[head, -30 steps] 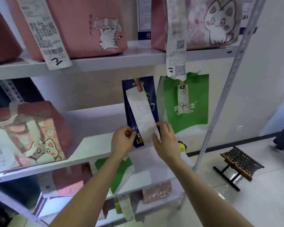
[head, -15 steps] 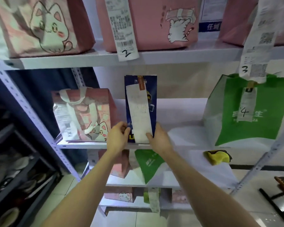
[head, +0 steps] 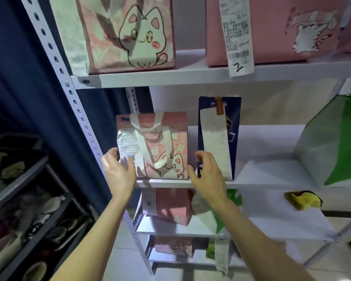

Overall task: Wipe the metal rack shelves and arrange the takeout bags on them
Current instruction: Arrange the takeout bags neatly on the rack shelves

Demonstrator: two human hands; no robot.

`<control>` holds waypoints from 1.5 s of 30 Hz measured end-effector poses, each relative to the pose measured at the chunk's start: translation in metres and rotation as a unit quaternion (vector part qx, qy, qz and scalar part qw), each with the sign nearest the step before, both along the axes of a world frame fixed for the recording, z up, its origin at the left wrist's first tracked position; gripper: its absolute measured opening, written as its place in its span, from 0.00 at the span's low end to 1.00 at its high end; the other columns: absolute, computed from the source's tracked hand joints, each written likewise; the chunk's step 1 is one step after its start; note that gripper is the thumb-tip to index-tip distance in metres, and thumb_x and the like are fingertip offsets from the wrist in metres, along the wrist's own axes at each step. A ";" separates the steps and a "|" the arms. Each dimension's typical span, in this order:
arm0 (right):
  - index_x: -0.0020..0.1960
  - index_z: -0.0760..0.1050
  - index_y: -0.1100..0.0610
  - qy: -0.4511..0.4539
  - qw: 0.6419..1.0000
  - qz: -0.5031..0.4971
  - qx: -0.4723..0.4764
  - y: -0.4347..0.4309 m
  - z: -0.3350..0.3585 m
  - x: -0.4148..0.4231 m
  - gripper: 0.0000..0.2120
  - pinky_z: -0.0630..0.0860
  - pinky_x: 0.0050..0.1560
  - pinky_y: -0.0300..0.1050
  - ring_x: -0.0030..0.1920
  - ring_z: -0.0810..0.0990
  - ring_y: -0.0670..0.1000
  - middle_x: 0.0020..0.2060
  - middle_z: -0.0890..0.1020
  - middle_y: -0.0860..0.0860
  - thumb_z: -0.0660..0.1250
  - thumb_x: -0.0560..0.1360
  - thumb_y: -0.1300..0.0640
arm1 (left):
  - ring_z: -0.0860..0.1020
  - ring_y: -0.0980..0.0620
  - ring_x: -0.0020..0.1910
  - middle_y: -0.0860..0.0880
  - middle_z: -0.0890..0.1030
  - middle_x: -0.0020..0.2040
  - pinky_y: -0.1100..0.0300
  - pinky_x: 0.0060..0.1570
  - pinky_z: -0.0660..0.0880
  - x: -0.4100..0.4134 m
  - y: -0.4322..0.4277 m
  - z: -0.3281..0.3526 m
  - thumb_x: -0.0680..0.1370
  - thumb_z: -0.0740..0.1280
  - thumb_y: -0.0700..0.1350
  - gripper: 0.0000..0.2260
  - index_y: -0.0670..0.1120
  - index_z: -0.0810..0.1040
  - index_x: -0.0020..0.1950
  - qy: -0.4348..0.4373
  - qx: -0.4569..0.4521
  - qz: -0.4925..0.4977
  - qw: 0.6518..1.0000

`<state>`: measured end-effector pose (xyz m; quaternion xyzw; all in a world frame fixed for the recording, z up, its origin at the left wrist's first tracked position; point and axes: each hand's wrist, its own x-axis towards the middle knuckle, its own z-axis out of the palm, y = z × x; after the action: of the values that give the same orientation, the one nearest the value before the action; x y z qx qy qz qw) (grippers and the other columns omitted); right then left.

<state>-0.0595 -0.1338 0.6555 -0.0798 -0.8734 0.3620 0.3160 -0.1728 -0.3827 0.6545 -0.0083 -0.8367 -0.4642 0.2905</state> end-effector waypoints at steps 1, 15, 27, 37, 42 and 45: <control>0.77 0.65 0.50 -0.048 0.999 0.007 -0.012 -0.015 0.003 -0.010 0.28 0.79 0.66 0.56 0.66 0.78 0.51 0.70 0.75 0.47 0.70 0.81 0.46 | 0.74 0.51 0.69 0.43 0.69 0.77 0.49 0.66 0.77 -0.005 -0.004 0.000 0.84 0.70 0.46 0.27 0.44 0.65 0.81 -0.032 0.005 -0.021 0.999; 0.65 0.80 0.54 -0.099 0.989 -0.021 -0.106 -0.070 0.003 -0.028 0.12 0.80 0.52 0.46 0.54 0.84 0.51 0.57 0.86 0.49 0.71 0.81 0.56 | 0.75 0.50 0.40 0.50 0.77 0.40 0.54 0.34 0.66 0.010 -0.045 -0.012 0.88 0.60 0.48 0.06 0.48 0.67 0.54 -0.110 0.024 -0.046 0.993; 0.58 0.74 0.49 -0.023 0.994 0.009 -0.110 -0.055 -0.012 0.083 0.04 0.83 0.44 0.55 0.44 0.84 0.51 0.47 0.87 0.48 0.66 0.84 0.52 | 0.79 0.59 0.43 0.52 0.81 0.46 0.62 0.41 0.71 0.119 -0.037 -0.016 0.85 0.69 0.49 0.07 0.49 0.72 0.57 -0.076 0.076 -0.039 0.993; 0.53 0.72 0.45 0.034 0.964 -0.184 -0.188 0.074 -0.027 0.206 0.05 0.75 0.38 0.39 0.42 0.82 0.44 0.41 0.83 0.40 0.64 0.84 0.55 | 0.86 0.53 0.51 0.52 0.86 0.53 0.48 0.47 0.84 0.184 0.111 -0.012 0.83 0.72 0.48 0.07 0.49 0.75 0.55 -0.159 0.055 -0.272 0.948; 0.52 0.73 0.47 0.027 0.951 -0.248 -0.184 0.132 -0.021 0.224 0.05 0.78 0.42 0.52 0.42 0.82 0.54 0.40 0.83 0.46 0.64 0.84 0.57 | 0.84 0.57 0.54 0.57 0.85 0.55 0.50 0.54 0.83 0.164 0.156 -0.002 0.86 0.68 0.53 0.03 0.55 0.77 0.55 -0.139 0.000 -0.334 0.932; 0.56 0.76 0.46 0.037 0.941 -0.279 -0.185 0.156 -0.014 0.223 0.06 0.76 0.38 0.46 0.42 0.82 0.48 0.41 0.84 0.43 0.64 0.84 0.56 | 0.79 0.54 0.62 0.53 0.78 0.64 0.48 0.66 0.79 0.132 0.170 0.002 0.86 0.69 0.49 0.06 0.52 0.78 0.62 -0.116 0.014 -0.302 0.946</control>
<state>0.1639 0.0219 0.6410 -0.3642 -0.7213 0.4175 0.4157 -0.0411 -0.2123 0.6562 -0.2026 -0.8163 -0.5396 0.0381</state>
